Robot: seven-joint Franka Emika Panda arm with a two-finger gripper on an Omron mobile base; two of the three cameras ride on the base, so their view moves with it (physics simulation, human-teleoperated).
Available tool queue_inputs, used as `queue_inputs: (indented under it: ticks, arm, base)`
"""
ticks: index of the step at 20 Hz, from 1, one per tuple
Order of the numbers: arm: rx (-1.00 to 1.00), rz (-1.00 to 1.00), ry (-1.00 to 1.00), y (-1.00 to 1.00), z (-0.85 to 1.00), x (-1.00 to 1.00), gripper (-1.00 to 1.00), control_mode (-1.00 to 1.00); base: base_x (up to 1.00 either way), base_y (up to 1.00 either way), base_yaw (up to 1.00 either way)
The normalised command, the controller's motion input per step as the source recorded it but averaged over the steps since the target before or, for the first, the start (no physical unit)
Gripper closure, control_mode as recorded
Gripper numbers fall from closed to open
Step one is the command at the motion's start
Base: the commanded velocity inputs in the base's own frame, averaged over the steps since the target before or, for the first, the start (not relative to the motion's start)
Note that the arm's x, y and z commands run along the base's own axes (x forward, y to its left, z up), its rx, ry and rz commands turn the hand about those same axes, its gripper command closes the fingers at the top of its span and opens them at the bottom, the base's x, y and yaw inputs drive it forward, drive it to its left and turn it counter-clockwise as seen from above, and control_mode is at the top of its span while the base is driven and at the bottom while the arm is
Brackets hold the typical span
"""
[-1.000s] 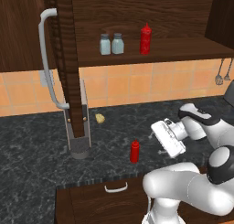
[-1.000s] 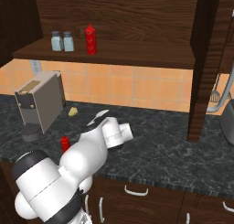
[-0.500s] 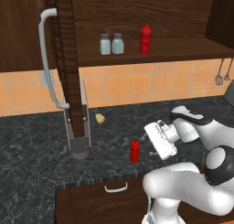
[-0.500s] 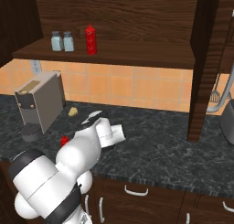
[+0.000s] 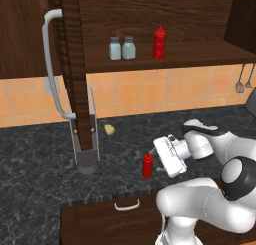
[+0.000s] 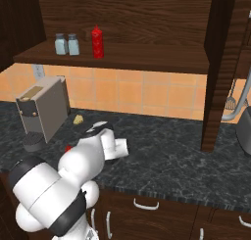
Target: Put the shaker and condiment bottle from the counter next to their counterparts in the cabinet.
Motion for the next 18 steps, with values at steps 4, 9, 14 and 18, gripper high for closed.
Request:
queue_inputs:
  ticks: [4, 9, 14, 18]
  arm:
    - [0.08, -0.05, 0.09, 0.29, -0.08, 0.0, -1.0, -1.0]
    - [0.06, -0.05, 0.13, 0.34, -0.1, 0.0, 1.0, -1.0]
    - [0.0, -0.01, 0.05, 0.05, -0.01, 0.0, 1.0, -1.0]
    - [0.0, -0.05, -0.06, 0.0, 0.56, 0.0, 1.0, -1.0]
  base:
    - [0.0, 0.0, 0.0]
    - [0.0, 0.0, 0.0]
    - [0.0, 0.0, 0.0]
    - [0.0, 0.0, 0.0]
